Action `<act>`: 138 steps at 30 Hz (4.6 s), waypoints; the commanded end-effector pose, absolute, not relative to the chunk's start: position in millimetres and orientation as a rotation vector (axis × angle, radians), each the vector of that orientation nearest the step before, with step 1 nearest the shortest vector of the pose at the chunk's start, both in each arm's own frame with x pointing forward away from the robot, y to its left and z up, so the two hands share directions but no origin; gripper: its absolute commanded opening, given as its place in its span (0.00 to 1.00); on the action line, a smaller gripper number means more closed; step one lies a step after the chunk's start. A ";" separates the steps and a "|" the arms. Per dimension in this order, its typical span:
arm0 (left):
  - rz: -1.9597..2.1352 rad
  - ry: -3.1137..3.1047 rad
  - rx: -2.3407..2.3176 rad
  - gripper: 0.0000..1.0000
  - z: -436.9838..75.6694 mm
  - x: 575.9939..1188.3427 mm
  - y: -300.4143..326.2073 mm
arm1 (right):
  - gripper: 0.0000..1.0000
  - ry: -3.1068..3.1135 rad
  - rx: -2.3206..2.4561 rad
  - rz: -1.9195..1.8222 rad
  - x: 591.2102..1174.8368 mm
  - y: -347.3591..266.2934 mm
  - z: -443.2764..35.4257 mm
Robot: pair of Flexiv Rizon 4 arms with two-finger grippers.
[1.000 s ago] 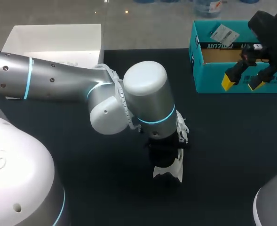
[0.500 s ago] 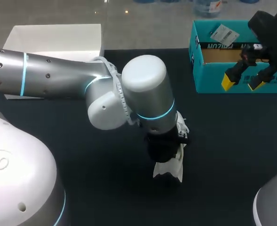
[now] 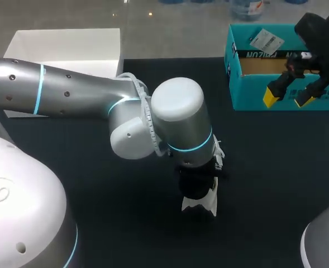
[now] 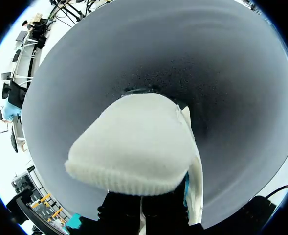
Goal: Take the shoe out of the shoebox, open the shoe tongue, remove and reinsert the insole, then place the shoe into the shoebox
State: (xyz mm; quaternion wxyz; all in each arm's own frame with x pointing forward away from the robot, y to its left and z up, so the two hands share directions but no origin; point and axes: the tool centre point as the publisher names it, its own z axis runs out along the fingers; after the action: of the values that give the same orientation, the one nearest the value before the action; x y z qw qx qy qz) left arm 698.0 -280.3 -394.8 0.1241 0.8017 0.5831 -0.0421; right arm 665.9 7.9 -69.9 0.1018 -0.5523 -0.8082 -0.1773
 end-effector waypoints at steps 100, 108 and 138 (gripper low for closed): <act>-0.140 2.067 1.944 0.00 -278.4 759.3 -230.2 | 1.00 -2.385 -1.631 -0.516 668.2 9.3 -70.1; -0.161 2.218 1.610 1.00 -266.2 763.7 -204.4 | 1.00 -2.385 -1.631 -0.516 668.2 9.3 -70.1; -0.161 2.218 1.610 1.00 -266.2 763.7 -204.4 | 1.00 -2.284 -1.674 -0.670 658.2 -36.6 -78.3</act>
State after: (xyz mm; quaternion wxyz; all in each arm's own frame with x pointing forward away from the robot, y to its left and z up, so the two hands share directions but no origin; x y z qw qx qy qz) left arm 763.3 -204.8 -265.6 0.1965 0.5744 0.7926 -0.0565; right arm 666.0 -28.8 -71.6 0.1201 -0.5702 -0.7862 -0.2059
